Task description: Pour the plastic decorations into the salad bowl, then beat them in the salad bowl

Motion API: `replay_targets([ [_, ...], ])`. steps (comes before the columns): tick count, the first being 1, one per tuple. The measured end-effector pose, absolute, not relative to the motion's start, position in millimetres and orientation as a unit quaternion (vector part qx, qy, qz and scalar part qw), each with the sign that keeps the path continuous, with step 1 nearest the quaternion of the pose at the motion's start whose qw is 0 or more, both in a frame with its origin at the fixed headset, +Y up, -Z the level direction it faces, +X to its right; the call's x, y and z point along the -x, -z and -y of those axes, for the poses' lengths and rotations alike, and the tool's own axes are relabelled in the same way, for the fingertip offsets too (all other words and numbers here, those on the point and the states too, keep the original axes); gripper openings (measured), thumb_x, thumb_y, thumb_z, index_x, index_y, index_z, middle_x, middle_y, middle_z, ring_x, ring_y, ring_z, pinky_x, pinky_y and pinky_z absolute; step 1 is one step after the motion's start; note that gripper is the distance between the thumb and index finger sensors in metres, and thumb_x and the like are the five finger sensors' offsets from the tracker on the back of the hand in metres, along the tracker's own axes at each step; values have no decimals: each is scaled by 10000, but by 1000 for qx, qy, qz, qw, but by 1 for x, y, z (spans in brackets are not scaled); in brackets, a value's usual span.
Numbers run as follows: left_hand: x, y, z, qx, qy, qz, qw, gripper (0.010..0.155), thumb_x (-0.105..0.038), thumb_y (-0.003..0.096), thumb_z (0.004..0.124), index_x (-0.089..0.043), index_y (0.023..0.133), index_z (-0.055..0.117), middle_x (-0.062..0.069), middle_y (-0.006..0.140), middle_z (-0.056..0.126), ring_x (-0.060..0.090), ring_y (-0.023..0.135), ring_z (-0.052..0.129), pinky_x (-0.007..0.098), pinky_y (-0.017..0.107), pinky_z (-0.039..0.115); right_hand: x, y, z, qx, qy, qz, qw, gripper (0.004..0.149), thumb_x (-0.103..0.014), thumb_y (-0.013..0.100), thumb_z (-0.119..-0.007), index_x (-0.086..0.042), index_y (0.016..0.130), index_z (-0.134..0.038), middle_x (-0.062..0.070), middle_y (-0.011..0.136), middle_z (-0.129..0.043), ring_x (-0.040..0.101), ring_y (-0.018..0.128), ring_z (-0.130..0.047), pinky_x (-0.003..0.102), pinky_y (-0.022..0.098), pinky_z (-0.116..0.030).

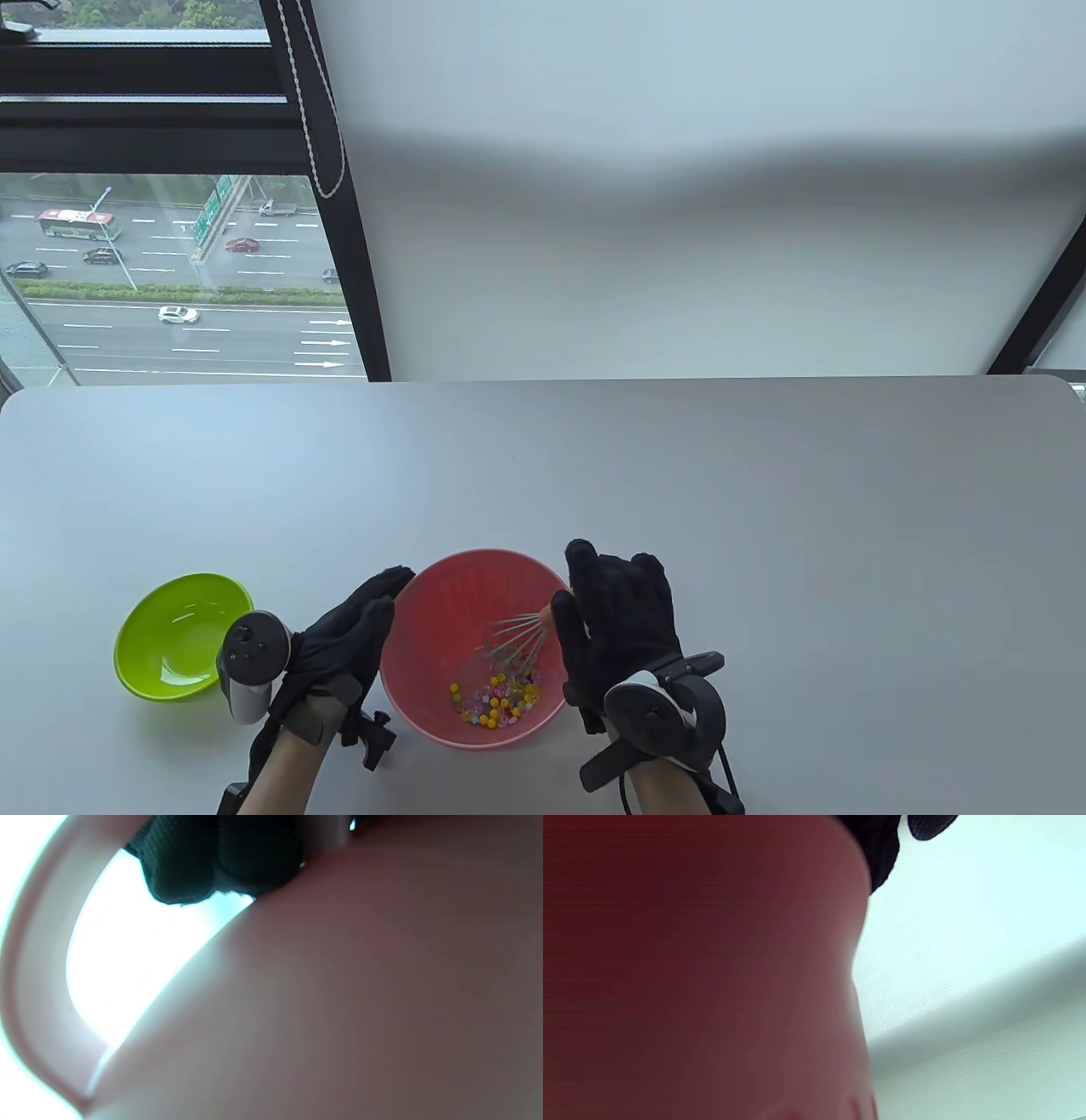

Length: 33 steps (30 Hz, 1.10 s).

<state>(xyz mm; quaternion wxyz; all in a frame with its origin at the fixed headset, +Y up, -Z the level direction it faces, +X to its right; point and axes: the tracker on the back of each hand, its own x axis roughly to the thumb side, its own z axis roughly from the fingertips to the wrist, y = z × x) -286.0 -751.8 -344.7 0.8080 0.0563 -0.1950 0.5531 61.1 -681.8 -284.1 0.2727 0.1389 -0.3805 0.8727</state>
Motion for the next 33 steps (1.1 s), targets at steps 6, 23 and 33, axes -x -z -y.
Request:
replay_targets([
  [6,286,345,752,-56,-552,195,809,596,-562,562,567,-211,1025,702,31,580,897,311,618,887,581,703,607,-66,288,683,-132,-873,356,307,625,-547,601,-626,-337,1131,-369,-118,828,-825,210,846,-784,525,784,-460],
  [23,286,345,753,-57,-553,193,809,597,-561,563,567,-205,1023,705,32,578,898,311,615,888,582,701,608,-50,288,687,-150,-880,338,299,601,-584,564,-714,-348,1083,-521,-142,833,-881,171,835,-850,515,783,-488],
  [33,286,345,753,-57,-552,193,809,597,-560,564,565,-205,1023,704,32,579,897,311,615,888,581,702,608,-53,285,684,-145,-878,371,267,570,-559,580,-707,-373,1081,-510,-128,860,-855,189,860,-817,521,784,-471],
])
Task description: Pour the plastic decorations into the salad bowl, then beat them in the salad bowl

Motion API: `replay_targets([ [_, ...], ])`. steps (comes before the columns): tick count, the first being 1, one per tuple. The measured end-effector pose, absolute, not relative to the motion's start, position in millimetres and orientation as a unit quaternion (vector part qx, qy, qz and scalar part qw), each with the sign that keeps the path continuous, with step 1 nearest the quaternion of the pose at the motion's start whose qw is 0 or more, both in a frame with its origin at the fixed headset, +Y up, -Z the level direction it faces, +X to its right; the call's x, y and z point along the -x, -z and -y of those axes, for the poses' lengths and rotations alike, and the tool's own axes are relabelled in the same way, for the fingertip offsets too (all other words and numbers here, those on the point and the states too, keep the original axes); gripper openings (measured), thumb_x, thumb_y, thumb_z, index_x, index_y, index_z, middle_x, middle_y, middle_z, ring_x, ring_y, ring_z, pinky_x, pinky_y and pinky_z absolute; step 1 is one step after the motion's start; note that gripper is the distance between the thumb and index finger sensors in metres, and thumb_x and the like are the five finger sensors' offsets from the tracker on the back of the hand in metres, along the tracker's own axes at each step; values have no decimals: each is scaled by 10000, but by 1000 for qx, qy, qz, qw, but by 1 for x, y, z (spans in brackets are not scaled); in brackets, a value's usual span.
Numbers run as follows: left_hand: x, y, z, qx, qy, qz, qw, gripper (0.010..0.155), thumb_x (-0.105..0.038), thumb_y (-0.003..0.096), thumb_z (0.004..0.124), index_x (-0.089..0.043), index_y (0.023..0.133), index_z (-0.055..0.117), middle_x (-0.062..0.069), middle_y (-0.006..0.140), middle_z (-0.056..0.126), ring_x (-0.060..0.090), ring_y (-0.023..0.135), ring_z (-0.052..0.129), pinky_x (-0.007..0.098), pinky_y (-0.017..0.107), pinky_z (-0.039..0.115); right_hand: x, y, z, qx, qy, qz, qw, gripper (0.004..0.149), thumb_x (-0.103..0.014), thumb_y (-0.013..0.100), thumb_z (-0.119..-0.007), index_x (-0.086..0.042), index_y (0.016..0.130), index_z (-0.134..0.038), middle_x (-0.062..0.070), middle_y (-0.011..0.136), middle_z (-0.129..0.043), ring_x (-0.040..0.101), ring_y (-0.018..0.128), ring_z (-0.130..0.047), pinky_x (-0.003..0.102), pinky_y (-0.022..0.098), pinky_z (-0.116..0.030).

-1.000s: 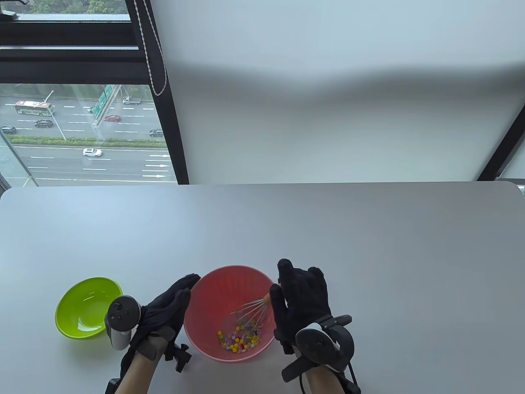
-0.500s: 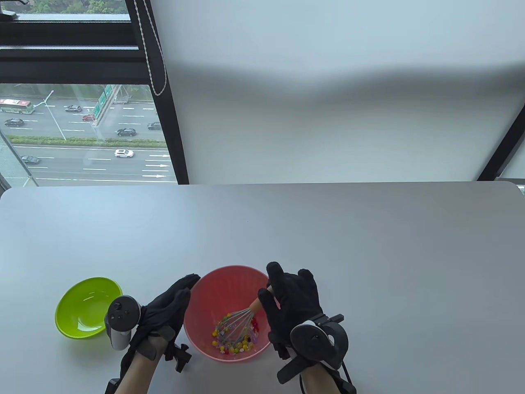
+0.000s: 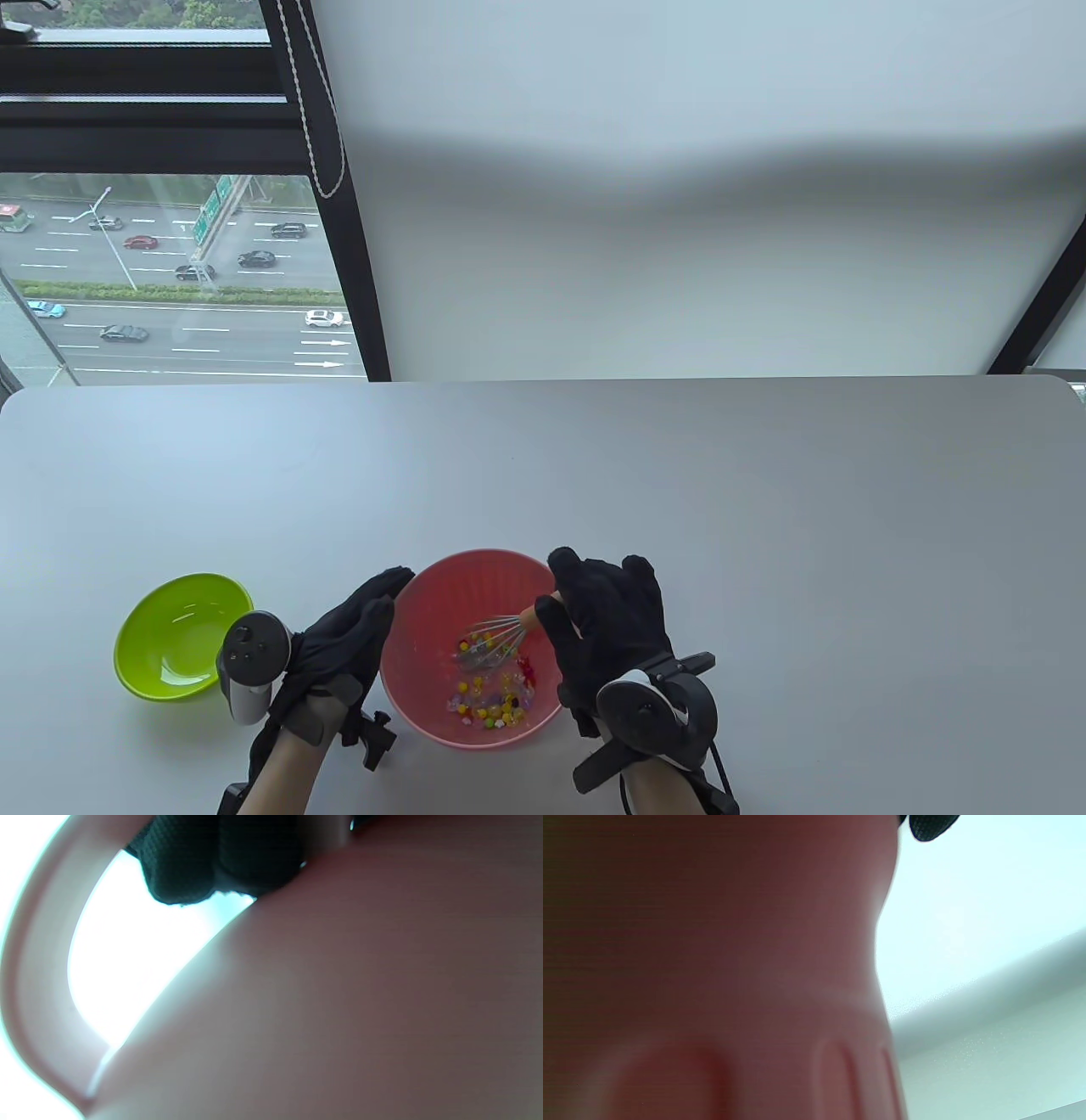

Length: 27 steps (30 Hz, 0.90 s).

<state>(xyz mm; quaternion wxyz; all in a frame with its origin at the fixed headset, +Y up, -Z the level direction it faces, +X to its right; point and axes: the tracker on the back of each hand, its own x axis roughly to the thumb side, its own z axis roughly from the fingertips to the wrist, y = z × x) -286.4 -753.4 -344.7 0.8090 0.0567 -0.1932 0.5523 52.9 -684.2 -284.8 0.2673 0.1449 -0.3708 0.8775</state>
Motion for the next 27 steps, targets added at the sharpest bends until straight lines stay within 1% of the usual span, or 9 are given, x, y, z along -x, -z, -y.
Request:
replay_targets([
  [8,286,345,754,-56,-553,193,808,597,-561,563,567,-204,1022,706,33,577,898,312,614,888,582,701,609,-58,282,680,-140,-874,391,254,552,-545,597,-668,-383,1091,-482,-122,851,-840,198,867,-789,522,786,-454],
  [14,286,345,754,-56,-554,193,808,597,-560,564,567,-203,1021,707,32,578,897,312,614,888,582,700,609,-63,282,678,-134,-870,393,265,555,-541,603,-636,-375,1102,-460,-119,822,-838,205,853,-780,521,787,-444],
  [22,287,345,754,-56,-554,192,808,598,-562,563,566,-204,1019,710,32,577,898,311,613,889,581,701,609,-62,284,680,-137,-871,377,284,566,-557,598,-628,-350,1103,-477,-131,773,-861,192,814,-812,517,787,-453],
  [27,287,345,754,-56,-554,192,808,598,-561,563,565,-203,1019,710,32,577,898,310,613,889,581,700,610,-57,285,682,-145,-873,362,291,575,-581,588,-643,-346,1094,-501,-146,772,-876,172,804,-838,513,788,-468],
])
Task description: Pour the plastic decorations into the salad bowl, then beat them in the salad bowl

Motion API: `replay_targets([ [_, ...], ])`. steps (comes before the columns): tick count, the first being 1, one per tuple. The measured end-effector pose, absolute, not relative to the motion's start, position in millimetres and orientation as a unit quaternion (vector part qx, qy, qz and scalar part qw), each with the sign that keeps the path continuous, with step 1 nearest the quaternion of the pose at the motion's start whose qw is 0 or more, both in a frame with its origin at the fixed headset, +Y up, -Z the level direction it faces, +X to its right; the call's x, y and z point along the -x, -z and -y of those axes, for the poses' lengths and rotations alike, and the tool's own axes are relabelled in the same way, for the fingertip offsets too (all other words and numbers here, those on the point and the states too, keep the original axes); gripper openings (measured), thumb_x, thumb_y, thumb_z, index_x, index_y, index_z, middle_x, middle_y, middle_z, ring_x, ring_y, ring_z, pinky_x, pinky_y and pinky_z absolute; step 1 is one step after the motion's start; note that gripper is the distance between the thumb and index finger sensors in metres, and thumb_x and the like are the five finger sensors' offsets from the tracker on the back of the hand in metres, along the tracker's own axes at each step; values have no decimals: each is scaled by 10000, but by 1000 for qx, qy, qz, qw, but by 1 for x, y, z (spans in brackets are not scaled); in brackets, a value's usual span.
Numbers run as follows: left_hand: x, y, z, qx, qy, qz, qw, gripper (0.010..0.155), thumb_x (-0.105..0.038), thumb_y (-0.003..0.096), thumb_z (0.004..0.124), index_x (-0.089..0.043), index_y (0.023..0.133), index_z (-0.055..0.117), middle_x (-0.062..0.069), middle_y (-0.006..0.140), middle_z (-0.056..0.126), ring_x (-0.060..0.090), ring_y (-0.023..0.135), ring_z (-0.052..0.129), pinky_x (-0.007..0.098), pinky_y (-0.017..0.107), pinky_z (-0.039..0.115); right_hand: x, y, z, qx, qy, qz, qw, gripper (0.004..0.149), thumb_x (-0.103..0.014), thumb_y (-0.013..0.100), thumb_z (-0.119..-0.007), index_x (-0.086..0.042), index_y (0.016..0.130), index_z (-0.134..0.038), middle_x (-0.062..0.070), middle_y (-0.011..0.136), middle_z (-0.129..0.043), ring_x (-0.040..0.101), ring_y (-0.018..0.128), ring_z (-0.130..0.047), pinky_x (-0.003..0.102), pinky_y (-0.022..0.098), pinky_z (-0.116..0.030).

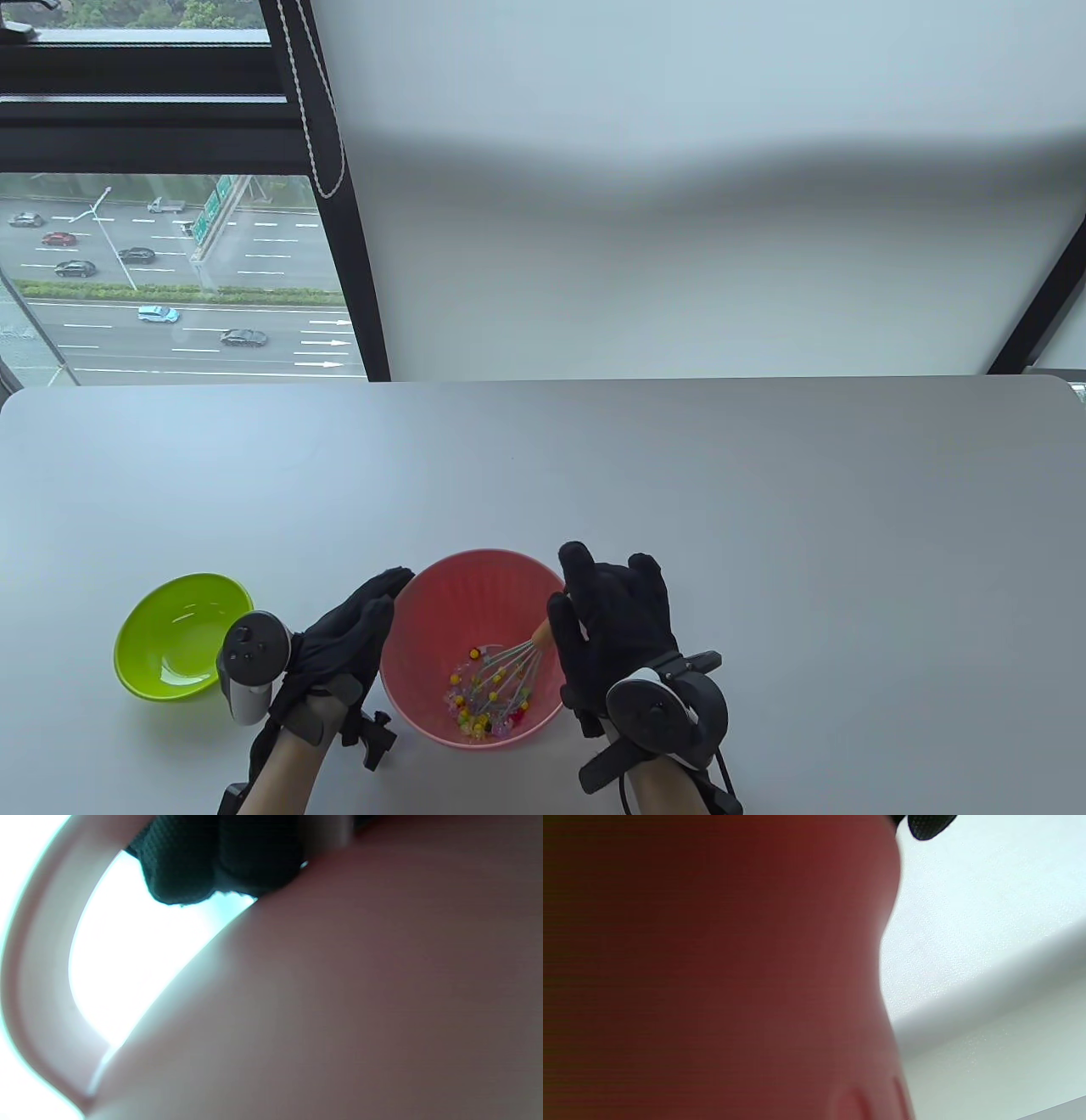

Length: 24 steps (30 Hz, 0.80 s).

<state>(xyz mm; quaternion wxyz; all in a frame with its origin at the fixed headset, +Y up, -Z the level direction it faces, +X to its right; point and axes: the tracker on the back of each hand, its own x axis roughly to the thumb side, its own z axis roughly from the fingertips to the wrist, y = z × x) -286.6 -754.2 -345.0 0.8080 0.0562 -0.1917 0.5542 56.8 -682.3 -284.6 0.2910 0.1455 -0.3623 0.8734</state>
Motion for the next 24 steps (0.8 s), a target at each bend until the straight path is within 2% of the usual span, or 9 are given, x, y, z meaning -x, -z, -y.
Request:
replay_targets([
  [11,287,345,754,-56,-555,191,808,598,-562,564,564,-201,1018,712,32,577,898,311,613,889,581,699,611,-52,285,685,-152,-873,356,296,589,-608,551,-724,-355,1060,-569,-155,796,-901,153,810,-868,504,787,-494],
  [24,287,345,755,-56,-556,191,807,597,-562,564,565,-202,1017,713,32,576,898,310,611,890,581,698,613,-53,281,682,-145,-873,398,242,532,-585,563,-721,-372,1032,-586,-149,817,-884,164,827,-849,504,783,-490],
])
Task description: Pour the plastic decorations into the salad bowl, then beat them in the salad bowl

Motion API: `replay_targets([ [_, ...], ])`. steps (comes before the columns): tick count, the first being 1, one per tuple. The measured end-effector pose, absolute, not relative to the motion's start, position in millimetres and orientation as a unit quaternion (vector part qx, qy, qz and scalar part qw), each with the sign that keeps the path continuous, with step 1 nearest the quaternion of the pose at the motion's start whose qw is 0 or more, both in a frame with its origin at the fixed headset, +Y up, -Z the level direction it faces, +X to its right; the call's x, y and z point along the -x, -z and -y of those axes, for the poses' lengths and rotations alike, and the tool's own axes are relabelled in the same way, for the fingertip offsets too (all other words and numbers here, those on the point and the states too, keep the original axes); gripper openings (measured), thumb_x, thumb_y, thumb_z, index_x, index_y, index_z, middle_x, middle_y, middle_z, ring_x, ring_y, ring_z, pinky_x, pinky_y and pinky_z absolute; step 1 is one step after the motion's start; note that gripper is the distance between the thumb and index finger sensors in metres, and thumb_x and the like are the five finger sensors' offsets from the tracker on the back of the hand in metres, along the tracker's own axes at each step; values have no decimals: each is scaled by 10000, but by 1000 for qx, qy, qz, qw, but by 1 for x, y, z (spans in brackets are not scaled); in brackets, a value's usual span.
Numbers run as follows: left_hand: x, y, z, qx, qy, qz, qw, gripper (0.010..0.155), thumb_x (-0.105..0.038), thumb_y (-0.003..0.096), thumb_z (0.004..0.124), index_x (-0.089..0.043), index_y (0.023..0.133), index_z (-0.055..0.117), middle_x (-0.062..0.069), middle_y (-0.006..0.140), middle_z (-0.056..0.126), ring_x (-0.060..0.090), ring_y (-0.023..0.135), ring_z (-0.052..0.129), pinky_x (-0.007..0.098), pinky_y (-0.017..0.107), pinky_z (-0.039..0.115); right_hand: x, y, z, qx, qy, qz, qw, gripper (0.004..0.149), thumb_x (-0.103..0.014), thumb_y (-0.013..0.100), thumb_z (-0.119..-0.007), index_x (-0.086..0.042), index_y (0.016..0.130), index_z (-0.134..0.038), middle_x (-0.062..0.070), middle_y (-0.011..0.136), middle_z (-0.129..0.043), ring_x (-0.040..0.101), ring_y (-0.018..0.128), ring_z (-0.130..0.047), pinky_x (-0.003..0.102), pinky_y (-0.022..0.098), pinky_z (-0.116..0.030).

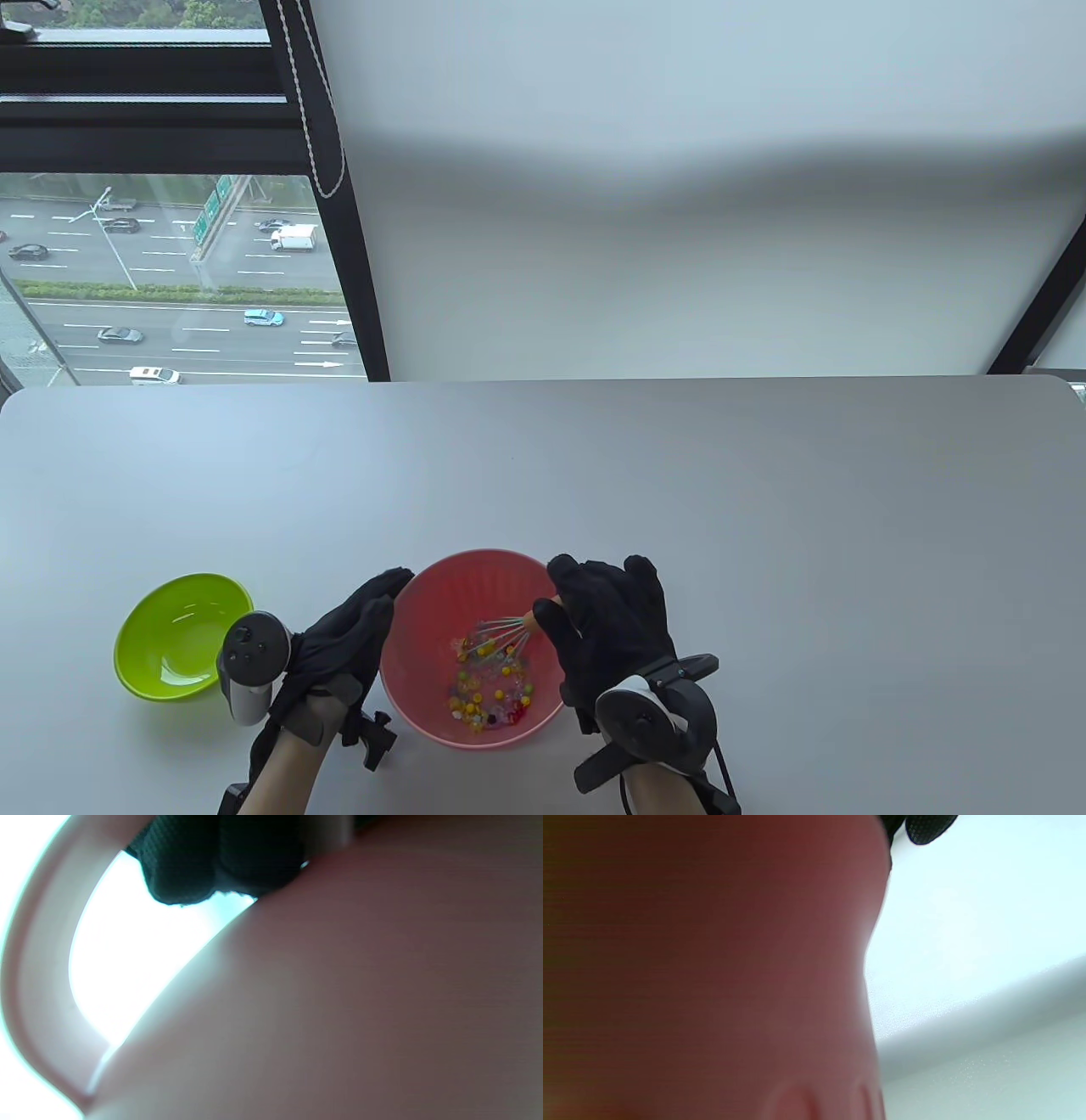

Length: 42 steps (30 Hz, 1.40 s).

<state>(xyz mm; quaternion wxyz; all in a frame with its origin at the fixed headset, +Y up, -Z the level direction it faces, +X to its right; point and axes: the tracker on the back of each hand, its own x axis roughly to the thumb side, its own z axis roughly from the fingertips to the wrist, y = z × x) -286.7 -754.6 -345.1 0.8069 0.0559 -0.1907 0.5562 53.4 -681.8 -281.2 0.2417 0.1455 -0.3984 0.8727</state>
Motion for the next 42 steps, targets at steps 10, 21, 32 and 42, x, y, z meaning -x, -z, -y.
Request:
replay_targets([
  [10,287,345,755,-55,-556,190,807,599,-562,563,565,-200,1017,714,32,576,898,310,611,890,581,697,614,-58,278,678,-142,-867,416,234,527,-555,598,-649,-363,1072,-522,-136,811,-856,183,833,-813,509,787,-465],
  [21,287,345,755,-55,-557,190,807,600,-562,565,564,-196,1014,717,32,576,898,311,609,891,581,696,615,-60,280,679,-141,-867,395,269,546,-582,596,-614,-343,1079,-522,-155,745,-871,167,786,-834,504,788,-472],
  [32,287,345,755,-54,-558,189,806,601,-563,564,564,-195,1013,718,31,574,899,309,609,892,581,696,616,-51,284,682,-162,-882,358,261,617,-641,552,-679,-351,1075,-529,-153,721,-889,157,765,-860,510,782,-506],
  [42,287,345,755,-53,-559,189,806,602,-564,564,563,-191,1011,721,32,575,899,311,607,892,582,695,616,-44,281,684,-168,-878,378,242,595,-620,542,-711,-369,1057,-552,-155,770,-899,148,800,-865,496,785,-517],
])
